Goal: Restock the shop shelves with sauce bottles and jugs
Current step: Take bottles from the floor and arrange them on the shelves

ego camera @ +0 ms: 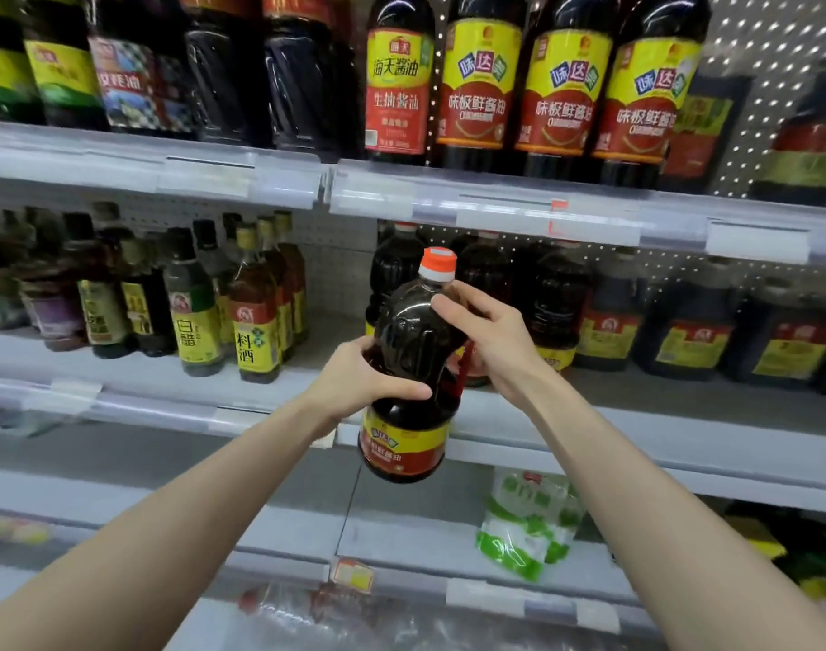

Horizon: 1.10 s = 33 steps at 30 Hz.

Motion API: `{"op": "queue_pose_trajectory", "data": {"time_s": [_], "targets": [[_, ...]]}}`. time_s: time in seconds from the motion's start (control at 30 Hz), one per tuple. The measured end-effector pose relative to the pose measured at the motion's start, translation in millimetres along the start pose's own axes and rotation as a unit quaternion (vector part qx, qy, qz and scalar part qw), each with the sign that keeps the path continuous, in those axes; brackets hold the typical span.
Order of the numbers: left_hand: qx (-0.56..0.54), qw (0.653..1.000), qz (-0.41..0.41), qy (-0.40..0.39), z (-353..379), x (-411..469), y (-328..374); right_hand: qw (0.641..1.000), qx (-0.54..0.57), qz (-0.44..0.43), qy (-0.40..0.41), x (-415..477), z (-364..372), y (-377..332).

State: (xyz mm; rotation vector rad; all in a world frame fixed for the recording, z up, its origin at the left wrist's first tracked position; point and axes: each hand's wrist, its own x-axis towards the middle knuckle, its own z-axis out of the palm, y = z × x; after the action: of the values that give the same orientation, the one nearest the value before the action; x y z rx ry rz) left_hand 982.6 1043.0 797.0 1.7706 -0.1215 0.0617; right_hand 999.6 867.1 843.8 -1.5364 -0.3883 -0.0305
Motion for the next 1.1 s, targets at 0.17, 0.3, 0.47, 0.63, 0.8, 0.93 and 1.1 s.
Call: {"op": "queue_pose_trajectory", "data": {"time_s": [0.17,0.3,0.47,0.63,0.8,0.93,1.1], "targets": [[-0.015,1.0,0.014,-0.002,-23,38,-11,0.999,0.022,-0.023,0.025,43,20,15],[-0.025,1.0,0.007,-0.007,-34,61,-23,0.999,0.02,-0.023,0.036,69,28,31],[-0.029,0.999,0.008,-0.012,-39,83,-30,0.999,0.0,-0.019,0.051,90,30,37],[-0.029,1.0,0.005,-0.008,-39,97,-35,0.998,0.008,-0.018,0.057,103,30,41],[-0.035,0.999,0.016,0.009,-34,100,-42,0.999,0.007,-0.012,0.046,107,27,46],[-0.054,0.998,0.031,0.003,-32,92,-52,0.998,0.022,-0.01,0.053,95,24,62],[-0.086,0.996,0.019,-0.009,-31,78,-72,0.993,0.004,0.094,0.066,61,16,114]]}}
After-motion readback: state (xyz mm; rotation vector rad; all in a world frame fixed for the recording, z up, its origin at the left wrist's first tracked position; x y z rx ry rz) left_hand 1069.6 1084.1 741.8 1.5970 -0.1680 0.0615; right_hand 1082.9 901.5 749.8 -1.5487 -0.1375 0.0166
